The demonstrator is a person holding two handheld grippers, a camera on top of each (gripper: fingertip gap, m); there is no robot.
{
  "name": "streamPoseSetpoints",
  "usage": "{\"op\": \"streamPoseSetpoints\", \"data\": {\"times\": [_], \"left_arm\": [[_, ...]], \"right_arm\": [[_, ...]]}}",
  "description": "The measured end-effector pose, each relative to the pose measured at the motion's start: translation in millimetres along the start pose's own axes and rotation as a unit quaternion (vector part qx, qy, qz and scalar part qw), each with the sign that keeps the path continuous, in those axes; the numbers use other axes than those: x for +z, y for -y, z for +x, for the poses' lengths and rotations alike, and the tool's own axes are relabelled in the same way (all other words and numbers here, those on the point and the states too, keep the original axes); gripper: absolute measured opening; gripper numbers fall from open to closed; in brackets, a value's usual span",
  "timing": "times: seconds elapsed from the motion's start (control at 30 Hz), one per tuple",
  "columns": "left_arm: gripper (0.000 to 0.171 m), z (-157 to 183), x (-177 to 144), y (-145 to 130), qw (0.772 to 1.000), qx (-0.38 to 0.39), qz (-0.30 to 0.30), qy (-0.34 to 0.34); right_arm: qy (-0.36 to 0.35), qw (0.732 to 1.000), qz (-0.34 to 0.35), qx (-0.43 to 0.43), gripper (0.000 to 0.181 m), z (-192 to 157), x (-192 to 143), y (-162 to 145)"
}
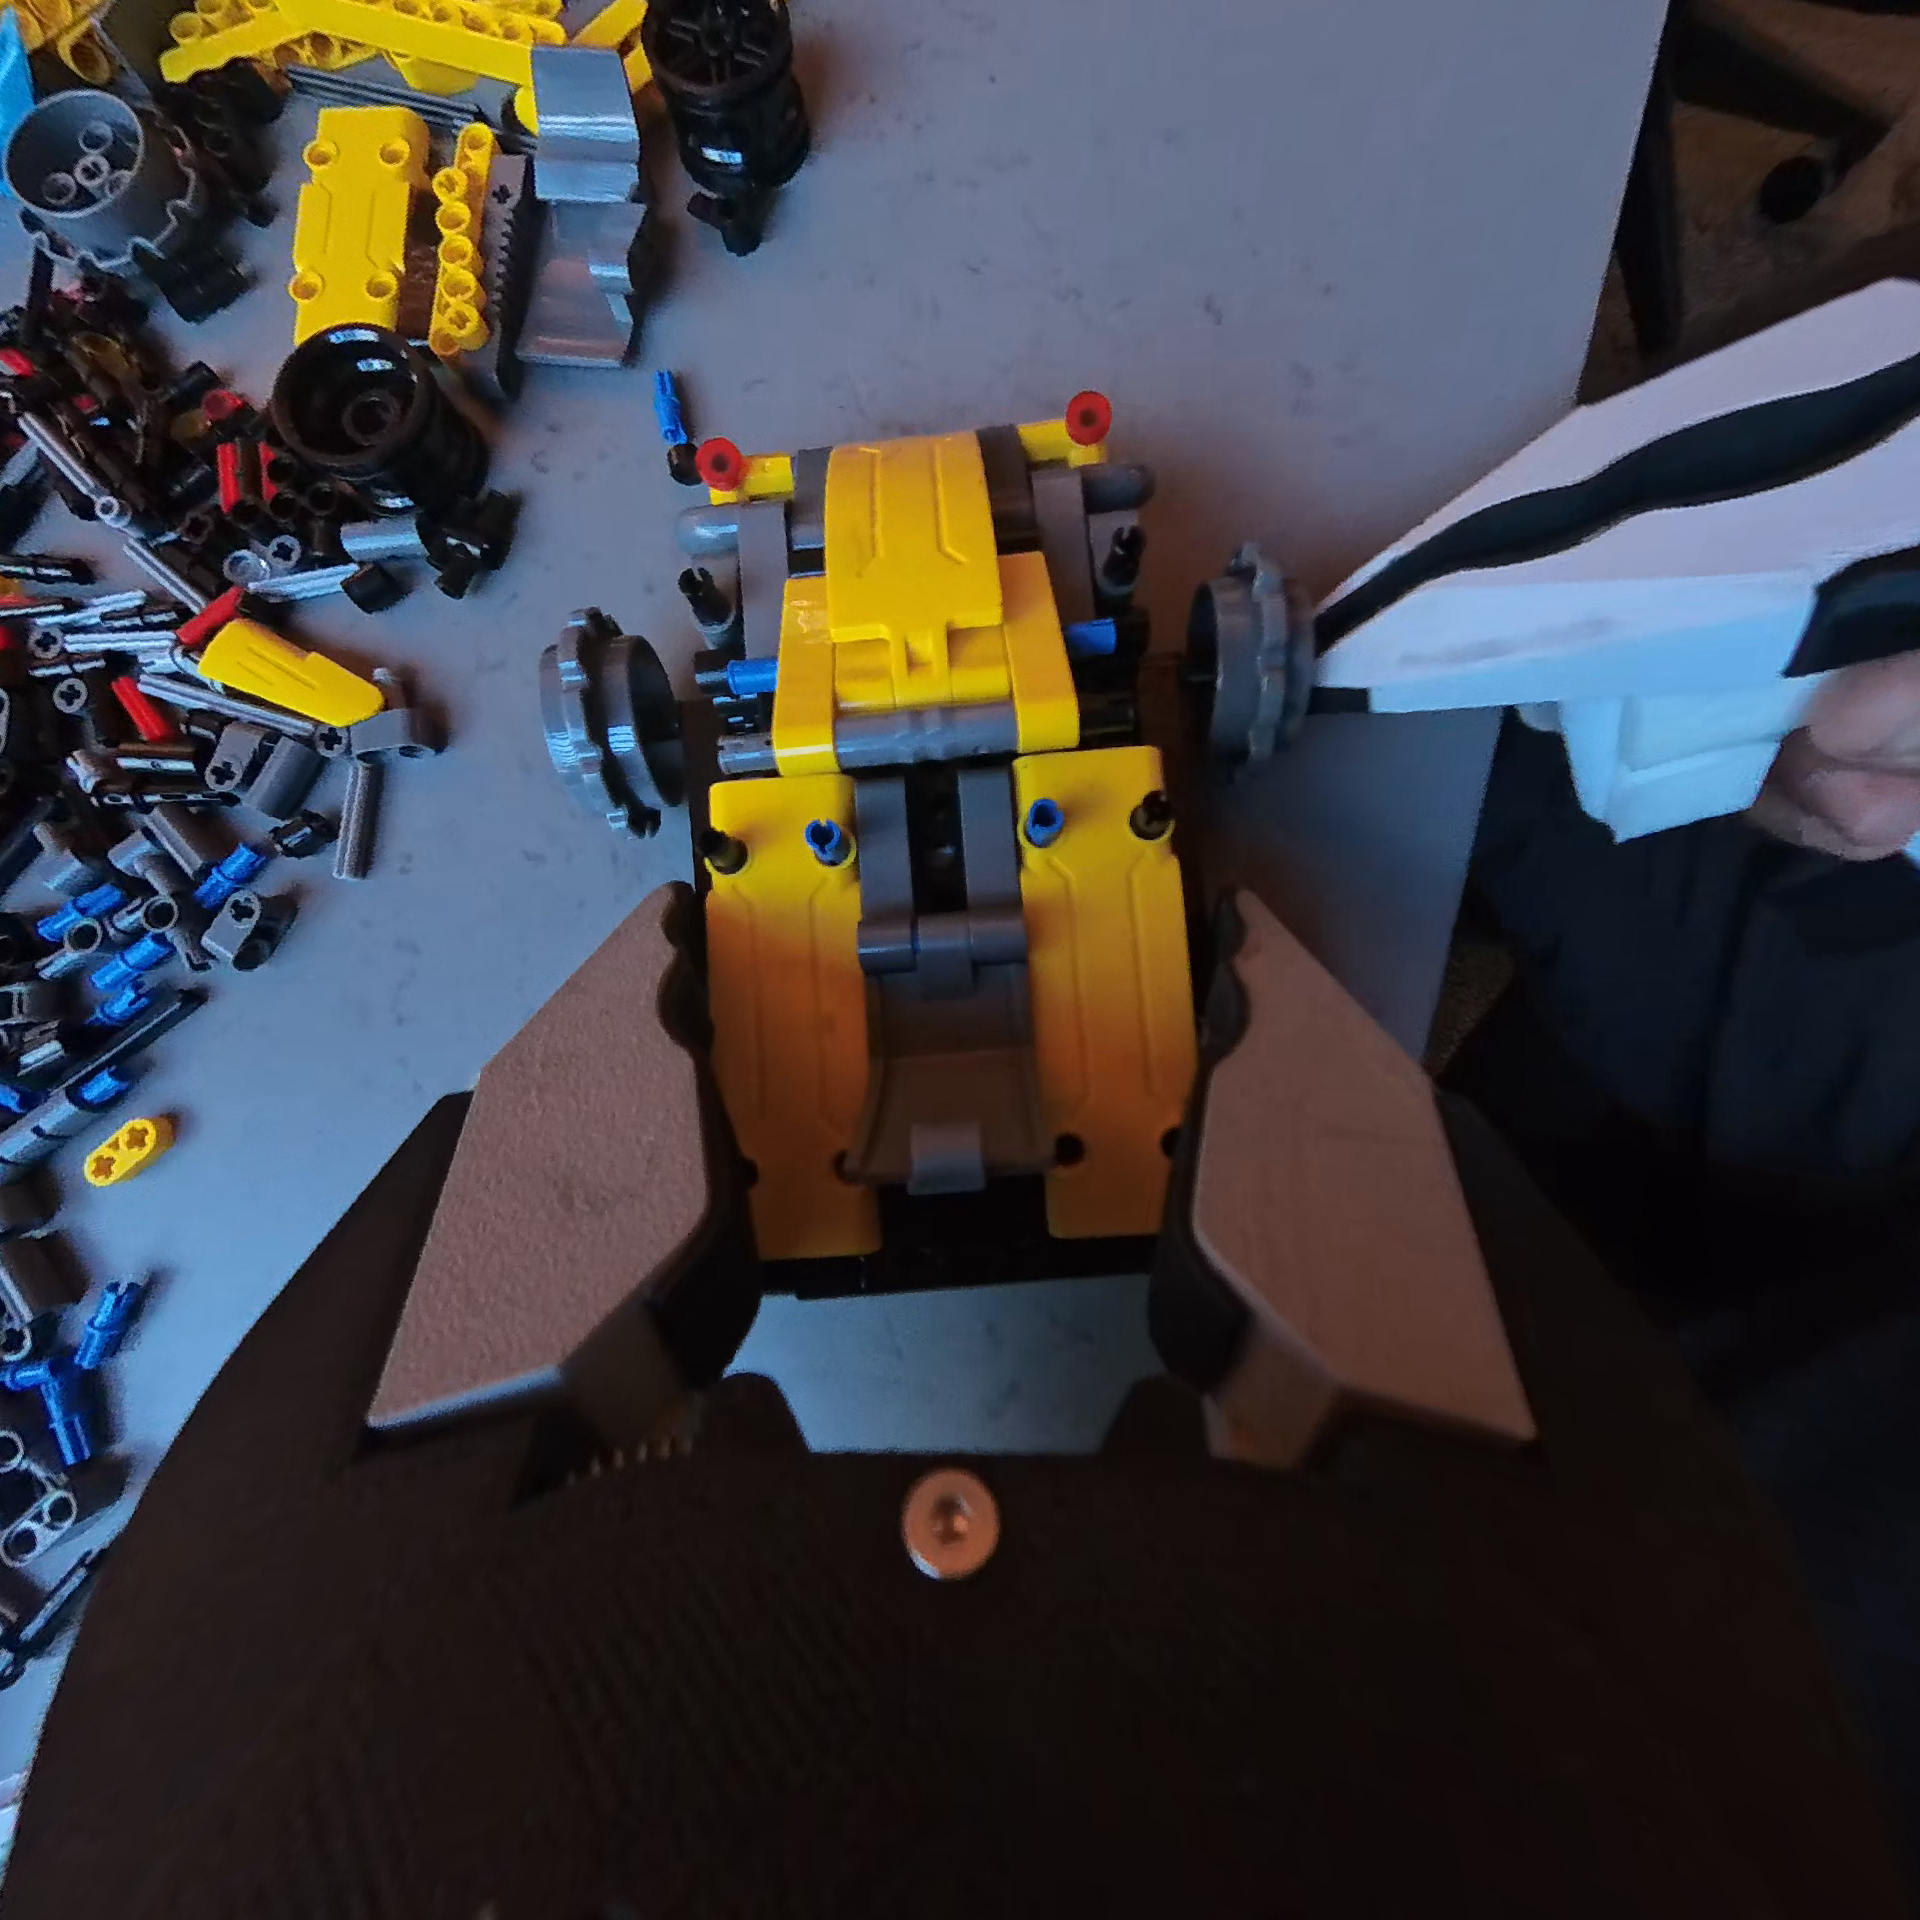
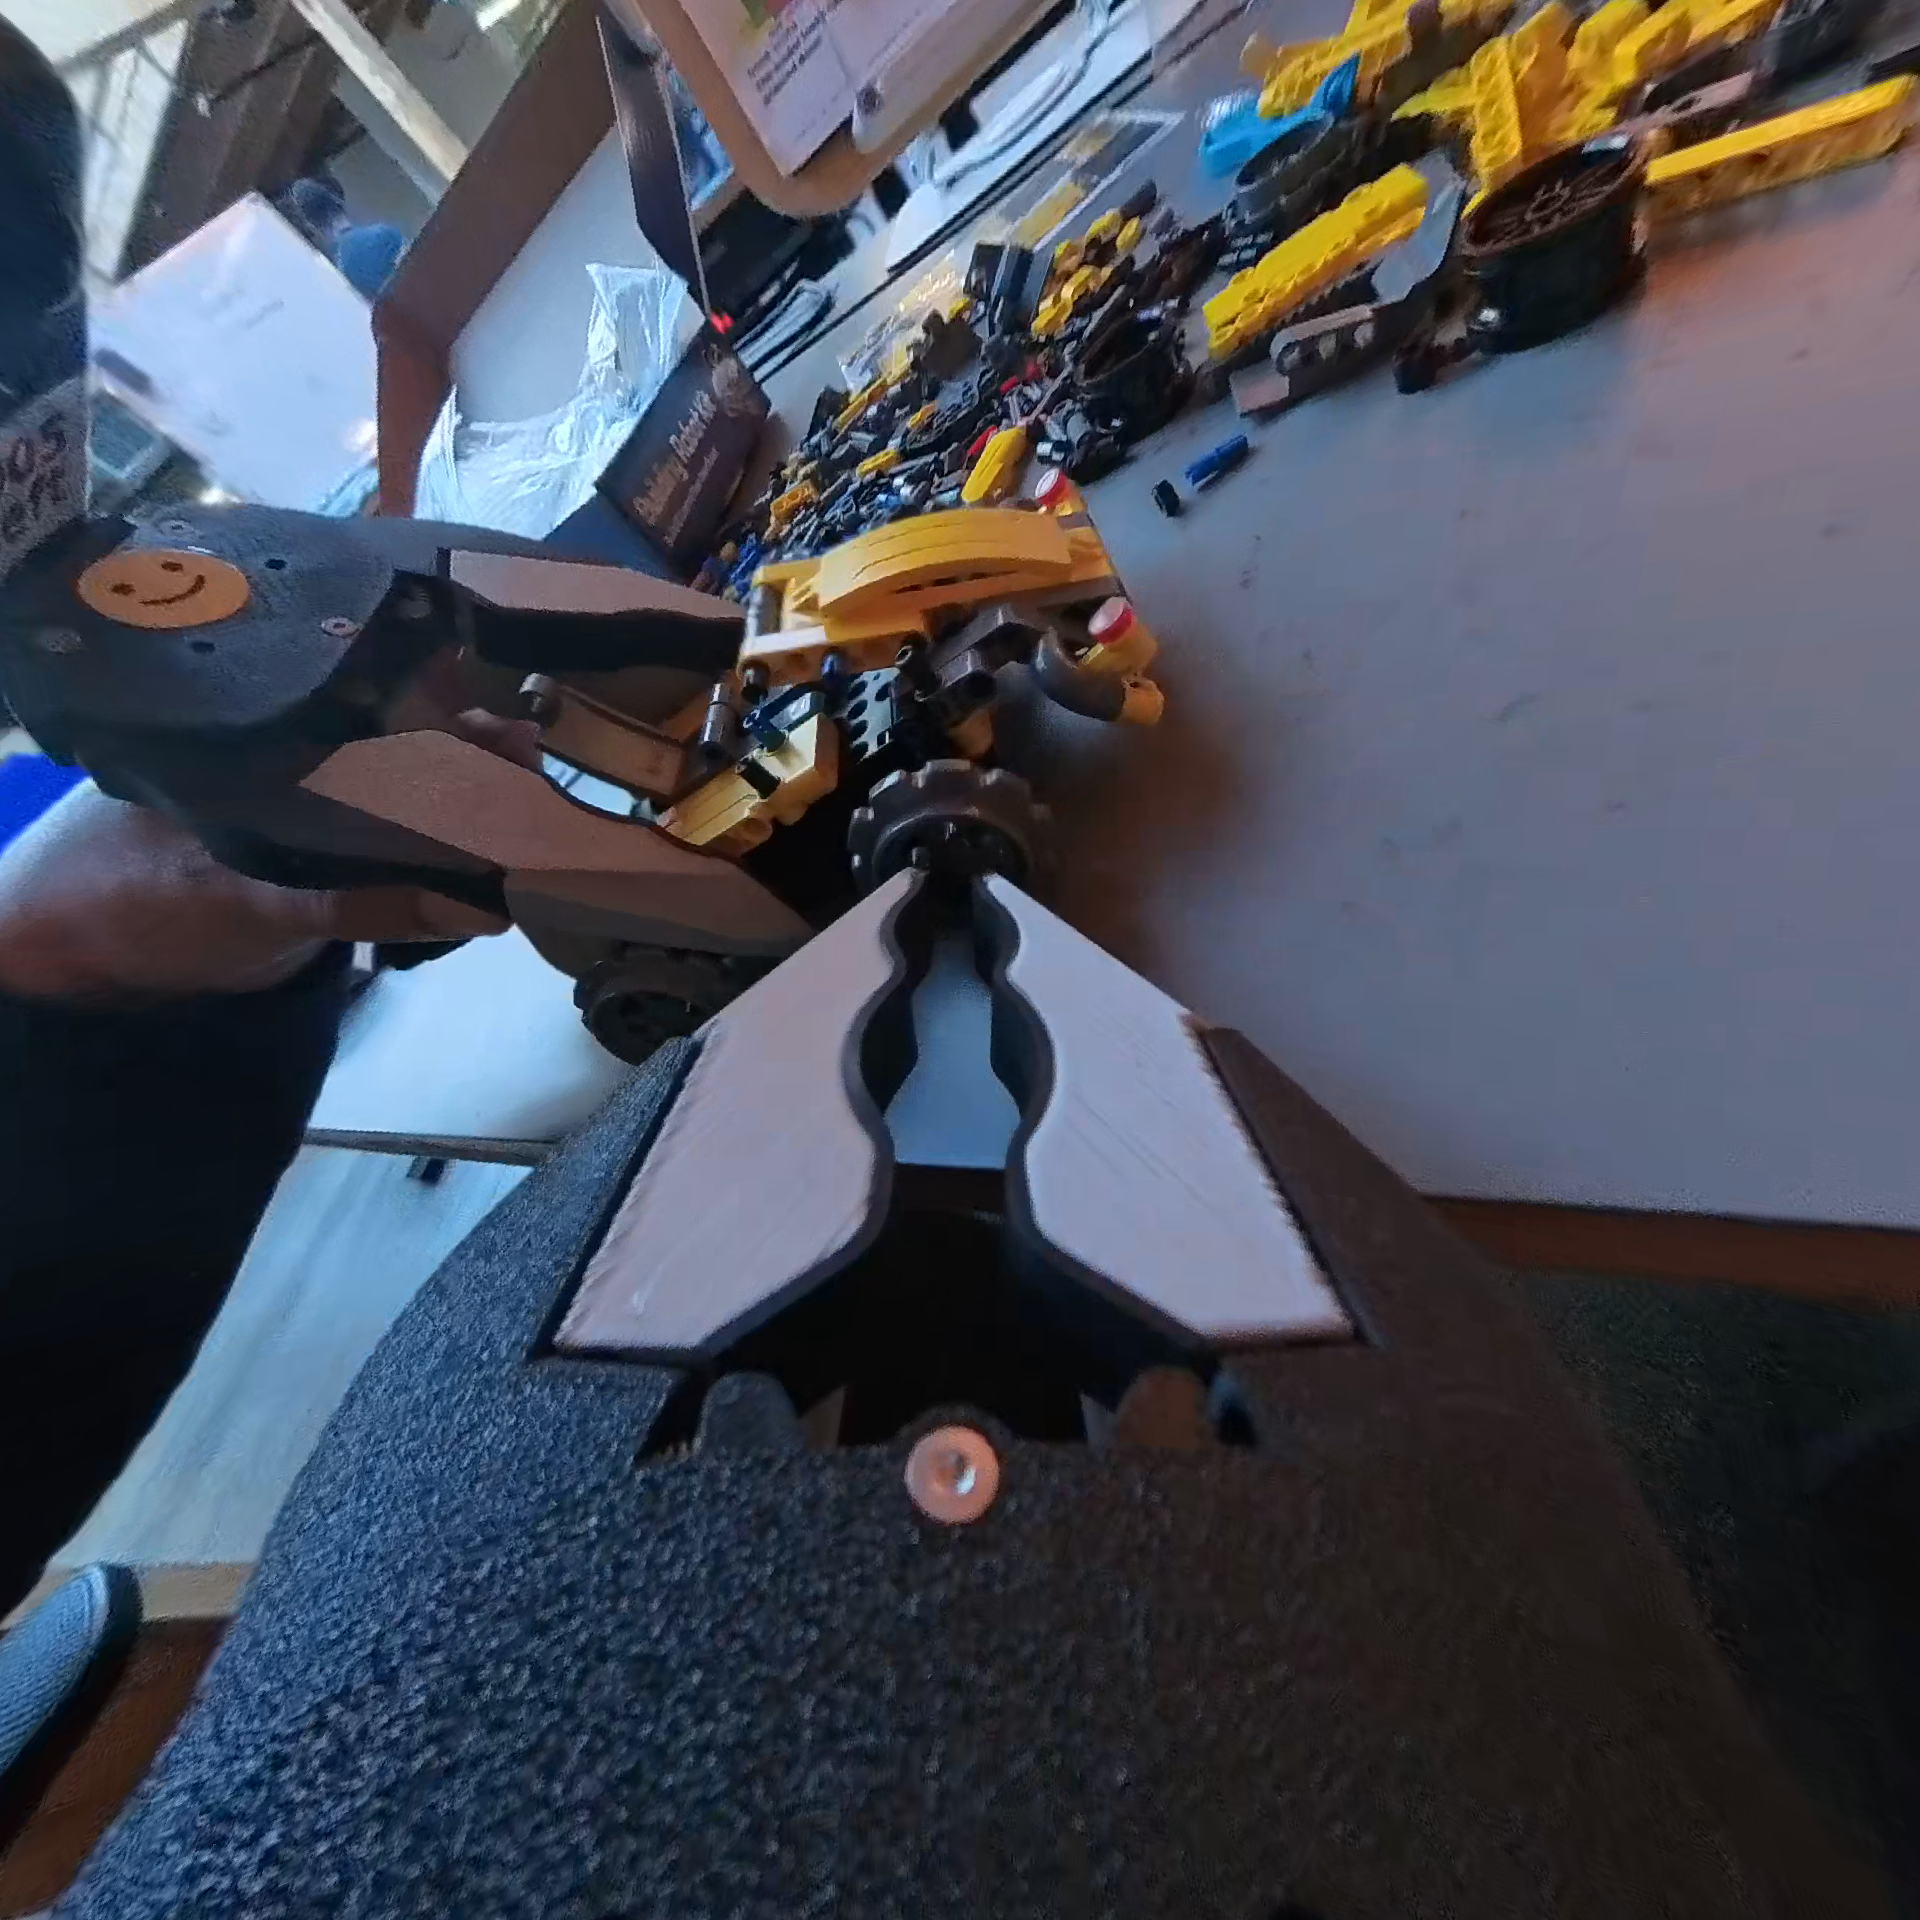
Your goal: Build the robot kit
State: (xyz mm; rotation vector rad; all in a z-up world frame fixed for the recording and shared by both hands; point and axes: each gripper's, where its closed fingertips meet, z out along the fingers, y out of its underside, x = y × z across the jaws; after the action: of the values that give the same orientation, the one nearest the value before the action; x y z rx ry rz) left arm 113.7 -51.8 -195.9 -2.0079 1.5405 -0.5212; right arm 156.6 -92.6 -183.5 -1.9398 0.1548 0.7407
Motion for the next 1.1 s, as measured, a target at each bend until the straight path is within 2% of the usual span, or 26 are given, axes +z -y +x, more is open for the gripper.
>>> {"op": "streamPoseSetpoints", "data": {"times": [0.4,0.53,0.67,0.83,0.97,1.1], "left_arm": [[0.094,-2,0,-1,1.000,-0.009,-0.005,0.007],[0.094,-2,1,0,1.000,-0.007,-0.005,0.005],[0.094,-2,1,0,1.000,-0.007,-0.004,0.005],[0.094,-2,0,0,1.000,-0.005,-0.002,0.003],[0.094,-1,0,0,1.000,-0.004,-0.001,0.002],[0.094,-1,0,0,1.000,-0.001,0.000,-0.001]], "right_arm": [[0.001,0.999,-0.049,-0.001,0.006,1,4,1],[0.018,0.998,-0.051,0.009,0.006,2,2,1],[0.041,0.998,-0.029,0.030,0.016,4,-8,5],[0.021,0.999,-0.024,-0.019,0.015,6,-15,3],[0.005,0.998,-0.024,-0.061,0.002,3,-10,2],[0.001,0.996,-0.033,-0.081,0.003,2,-8,-2]]}}
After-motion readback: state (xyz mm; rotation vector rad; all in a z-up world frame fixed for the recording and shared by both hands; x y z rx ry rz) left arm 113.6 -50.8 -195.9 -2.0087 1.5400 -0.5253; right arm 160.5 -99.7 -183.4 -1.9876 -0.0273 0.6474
